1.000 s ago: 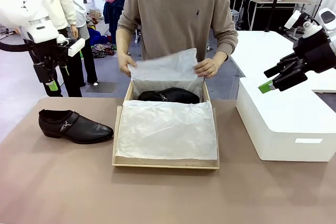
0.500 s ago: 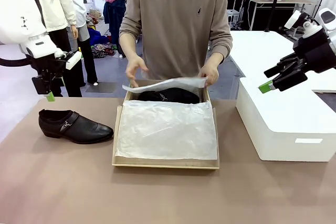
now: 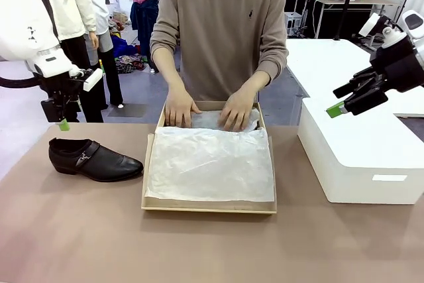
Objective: Pack the shoes into the box.
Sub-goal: Place the other shoe of the Shoes into the Shoes Box.
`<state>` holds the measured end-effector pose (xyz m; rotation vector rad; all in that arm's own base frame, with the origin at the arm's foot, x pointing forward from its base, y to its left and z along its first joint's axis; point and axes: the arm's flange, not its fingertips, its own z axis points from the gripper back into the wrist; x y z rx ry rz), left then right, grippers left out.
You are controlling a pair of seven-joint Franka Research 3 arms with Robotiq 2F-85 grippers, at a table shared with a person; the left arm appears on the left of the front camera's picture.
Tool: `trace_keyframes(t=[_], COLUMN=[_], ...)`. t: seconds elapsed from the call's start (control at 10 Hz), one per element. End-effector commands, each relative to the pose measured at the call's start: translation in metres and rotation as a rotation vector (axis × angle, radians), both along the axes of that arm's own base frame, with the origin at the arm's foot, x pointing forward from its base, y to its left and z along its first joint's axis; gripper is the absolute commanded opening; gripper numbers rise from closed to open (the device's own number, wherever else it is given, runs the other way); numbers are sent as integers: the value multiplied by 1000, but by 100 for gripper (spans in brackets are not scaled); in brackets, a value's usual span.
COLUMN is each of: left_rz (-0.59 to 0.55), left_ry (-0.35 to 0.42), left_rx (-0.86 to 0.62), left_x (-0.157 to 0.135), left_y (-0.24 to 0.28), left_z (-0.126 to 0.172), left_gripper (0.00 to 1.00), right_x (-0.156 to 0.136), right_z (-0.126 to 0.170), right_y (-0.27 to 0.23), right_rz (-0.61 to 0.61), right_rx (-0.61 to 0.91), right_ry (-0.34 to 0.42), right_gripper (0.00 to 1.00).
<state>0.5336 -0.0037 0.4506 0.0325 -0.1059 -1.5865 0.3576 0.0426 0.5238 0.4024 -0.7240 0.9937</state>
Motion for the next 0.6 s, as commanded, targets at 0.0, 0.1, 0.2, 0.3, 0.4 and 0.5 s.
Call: trace_keyframes(t=[0.0, 0.1, 0.2, 0.3, 0.4, 0.5], left_rz=[2, 2, 2, 0, 25, 46], left_ry=[-1, -1, -1, 0, -12, -5], left_rx=[0, 0, 0, 0, 10, -5], left_x=[-1, -1, -1, 0, 0, 0], left_y=[1, 1, 1, 0, 1, 2], left_z=[1, 1, 1, 0, -8, -16], left_gripper=[100, 100, 100, 100, 100, 100], right_x=[3, 3, 3, 3, 3, 3], right_z=[-1, -1, -1, -1, -1, -1], right_y=[-1, -1, -1, -1, -1, -1], right_rz=[25, 25, 25, 25, 25, 25], right_rx=[26, 26, 26, 26, 26, 26], right_ry=[-21, -21, -21, -21, -21, -21], right_gripper=[100, 100, 100, 100, 100, 100])
